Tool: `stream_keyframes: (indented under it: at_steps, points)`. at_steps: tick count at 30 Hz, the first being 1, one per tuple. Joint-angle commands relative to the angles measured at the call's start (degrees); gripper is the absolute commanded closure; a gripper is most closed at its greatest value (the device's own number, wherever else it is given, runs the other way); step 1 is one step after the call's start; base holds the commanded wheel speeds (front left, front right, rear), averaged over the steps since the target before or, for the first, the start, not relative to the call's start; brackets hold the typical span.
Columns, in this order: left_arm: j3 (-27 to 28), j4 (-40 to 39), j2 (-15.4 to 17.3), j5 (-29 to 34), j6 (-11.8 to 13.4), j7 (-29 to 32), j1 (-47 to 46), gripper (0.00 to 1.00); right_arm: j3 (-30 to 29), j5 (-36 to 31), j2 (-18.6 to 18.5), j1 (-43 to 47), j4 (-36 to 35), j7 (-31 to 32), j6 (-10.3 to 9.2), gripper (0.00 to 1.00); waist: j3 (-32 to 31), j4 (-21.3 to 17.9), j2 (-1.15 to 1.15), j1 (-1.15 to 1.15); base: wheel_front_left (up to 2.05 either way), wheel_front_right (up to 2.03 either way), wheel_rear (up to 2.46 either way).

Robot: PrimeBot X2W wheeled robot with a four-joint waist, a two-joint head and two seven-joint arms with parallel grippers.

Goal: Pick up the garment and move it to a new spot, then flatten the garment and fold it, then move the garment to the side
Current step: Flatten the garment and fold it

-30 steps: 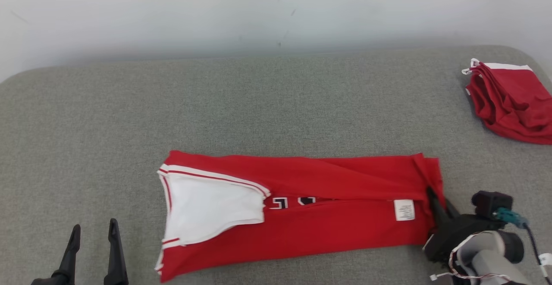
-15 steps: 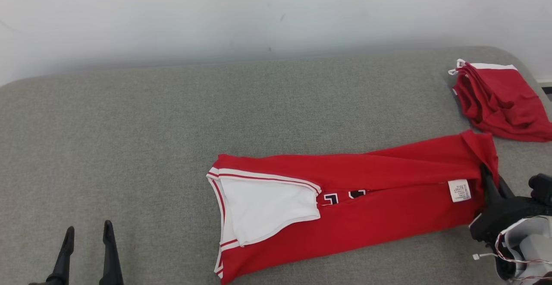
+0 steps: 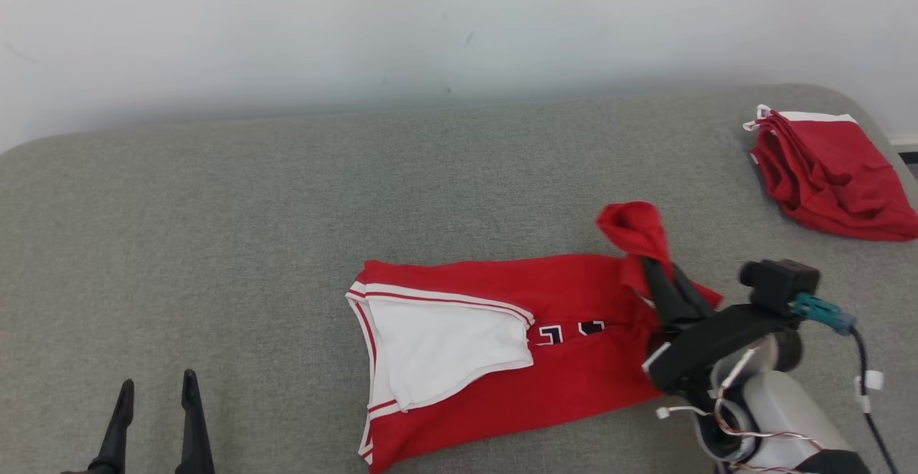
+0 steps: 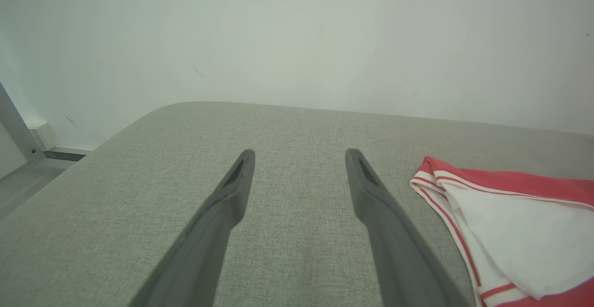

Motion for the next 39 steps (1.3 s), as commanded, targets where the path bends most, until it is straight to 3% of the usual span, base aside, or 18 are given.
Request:
stream_keyframes:
  at_steps: [1,7,14,24,36,37,38,39]
  points:
    - [-0.2,0.1,-0.2,0.4,0.1,-0.2,0.1,0.00,0.5,0.0,1.3,0.7,-1.7,0.9,-0.17,1.00,-0.1,0.4,0.00,0.00,0.00,0.00,0.00]
    - [-1.4,0.8,-0.5,0.5,0.1,-0.2,-1.2,0.00,3.7,-1.0,6.6,-0.2,-5.6,4.2,-0.17,1.00,0.1,1.8,0.00,0.00,0.00,0.00,0.00]
    - [-3.8,1.8,-0.8,0.1,0.1,-0.2,-3.2,0.00,7.4,-2.3,12.4,-3.4,-3.0,4.6,-0.17,1.00,0.9,4.5,0.00,0.00,0.00,0.00,0.00]
    - [-6.5,3.3,-1.0,-0.8,0.0,-0.2,-6.0,0.00,12.5,-1.2,13.9,-6.9,6.0,1.7,-0.17,1.00,2.5,8.1,0.00,0.00,0.00,0.00,0.00]
    - [-6.5,4.4,-0.8,-1.3,0.1,-0.2,-6.4,0.00,21.0,4.8,14.0,-9.0,13.6,-3.0,-0.16,1.00,1.9,8.5,0.00,0.00,0.00,0.00,0.00]
    - [-6.5,4.5,-0.7,-1.4,0.1,-0.2,-6.3,0.00,21.4,5.1,14.0,-9.2,14.2,-3.4,-0.17,0.93,1.8,8.4,0.00,0.00,0.00,0.00,0.00]
    - [-6.4,4.5,-0.7,-1.4,0.1,-0.2,-6.3,0.00,21.9,5.1,14.0,-9.6,14.7,-4.0,-0.17,0.29,1.8,8.3,0.00,0.00,0.00,0.00,0.00]
    - [-6.4,4.6,-0.6,-1.4,0.1,-0.2,-6.2,0.00,22.3,5.5,14.0,-9.9,14.9,-4.6,-0.17,0.00,1.6,8.2,0.00,0.00,0.00,0.00,0.00]
